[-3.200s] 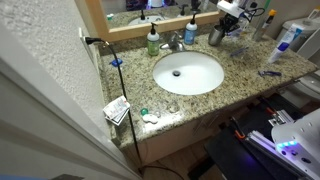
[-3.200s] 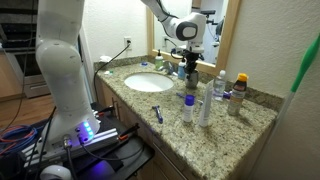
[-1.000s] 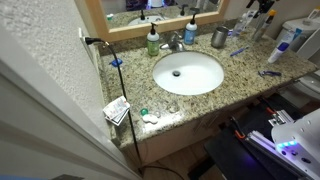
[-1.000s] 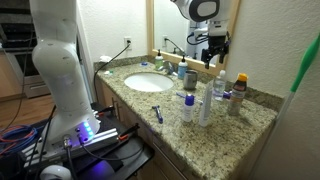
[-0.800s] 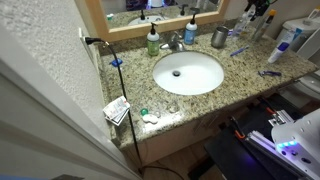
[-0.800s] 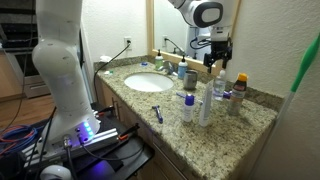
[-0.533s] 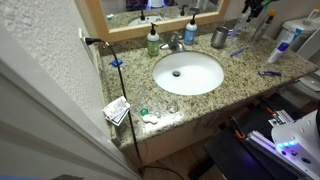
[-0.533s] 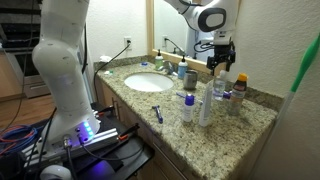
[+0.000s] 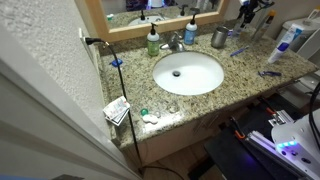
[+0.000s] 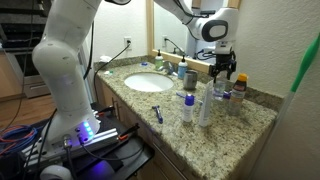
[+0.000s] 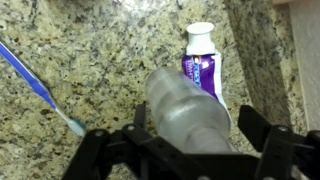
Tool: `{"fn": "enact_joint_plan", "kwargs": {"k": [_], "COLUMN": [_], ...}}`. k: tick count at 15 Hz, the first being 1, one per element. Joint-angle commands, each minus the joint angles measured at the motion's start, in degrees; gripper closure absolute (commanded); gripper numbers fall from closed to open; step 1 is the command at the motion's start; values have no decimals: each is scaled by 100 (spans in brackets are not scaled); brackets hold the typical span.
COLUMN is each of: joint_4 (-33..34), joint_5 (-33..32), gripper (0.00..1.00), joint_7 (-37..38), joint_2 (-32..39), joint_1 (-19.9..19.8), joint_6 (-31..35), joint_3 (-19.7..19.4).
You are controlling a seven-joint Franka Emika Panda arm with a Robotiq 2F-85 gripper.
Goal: Take the toothbrush from the cup and put it on the counter, then pick the toothpaste and put it in the cup
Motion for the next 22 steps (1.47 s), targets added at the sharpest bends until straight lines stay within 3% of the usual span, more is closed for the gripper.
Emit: {"fn": "enact_joint_plan", "kwargs": {"k": [1, 5, 12, 19, 22], "joint_4": [216, -6, -394, -160, -165], "joint_5": [-40, -82, -227, 387, 512], "gripper": [39, 63, 63, 63, 63], "joint_7": [34, -79, -364, -483, -457], "joint_2": [102, -100, -521, -233, -163], "joint_1": [-89, -76, -267, -877, -929], "joint_6": [-90, -25, -101, -521, -534], "joint_3": [43, 33, -199, -158, -164]}}
